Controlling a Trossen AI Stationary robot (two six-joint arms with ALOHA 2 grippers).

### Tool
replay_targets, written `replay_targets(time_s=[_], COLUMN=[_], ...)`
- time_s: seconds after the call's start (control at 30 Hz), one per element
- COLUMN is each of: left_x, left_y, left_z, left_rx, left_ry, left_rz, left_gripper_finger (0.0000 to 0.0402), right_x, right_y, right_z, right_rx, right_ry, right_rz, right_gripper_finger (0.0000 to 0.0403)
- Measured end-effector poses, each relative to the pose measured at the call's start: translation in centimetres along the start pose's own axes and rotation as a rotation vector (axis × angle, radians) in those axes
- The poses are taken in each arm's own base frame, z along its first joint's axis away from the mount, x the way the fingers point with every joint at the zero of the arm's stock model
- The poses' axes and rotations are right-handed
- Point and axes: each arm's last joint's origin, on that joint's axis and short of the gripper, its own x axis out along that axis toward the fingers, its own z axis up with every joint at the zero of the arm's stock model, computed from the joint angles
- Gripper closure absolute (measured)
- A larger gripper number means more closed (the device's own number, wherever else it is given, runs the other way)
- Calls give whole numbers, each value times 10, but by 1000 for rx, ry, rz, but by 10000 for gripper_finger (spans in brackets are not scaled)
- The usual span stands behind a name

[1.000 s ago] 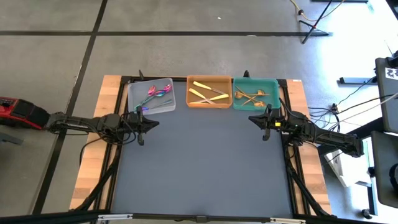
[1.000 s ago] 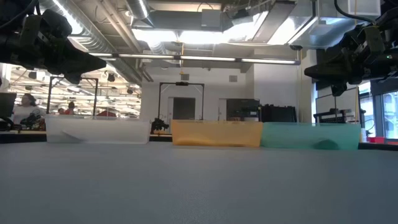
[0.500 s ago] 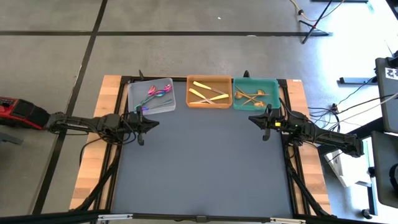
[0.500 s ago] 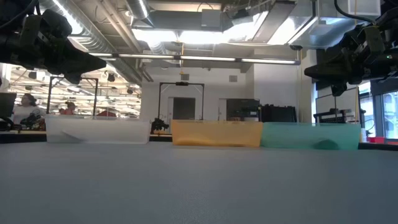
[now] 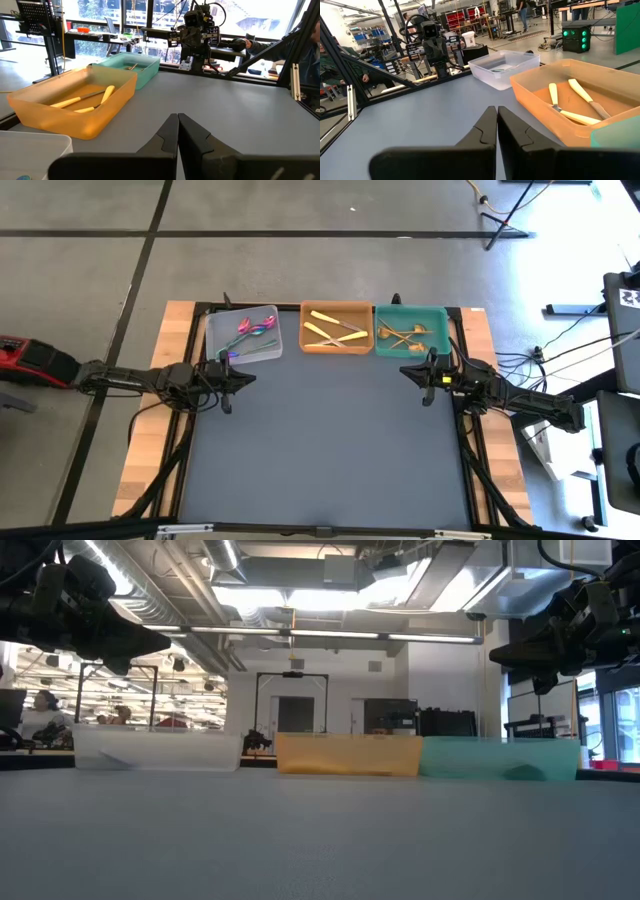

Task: Sort silverware by color (type)
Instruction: Return to Home Position

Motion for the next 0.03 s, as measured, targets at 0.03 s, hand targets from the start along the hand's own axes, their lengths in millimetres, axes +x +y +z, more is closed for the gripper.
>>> replay_targets(time_s=[0.03], left_x=[0], left_y=[0], left_z=[0], left_rx=[0], left_ry=[0], left_rz=[0], left_gripper_finger=[401], right_x=[0], right_y=[0], right_z=[0], right_rx=[0], right_ry=[0], right_rz=[0], right_gripper_finger=[398])
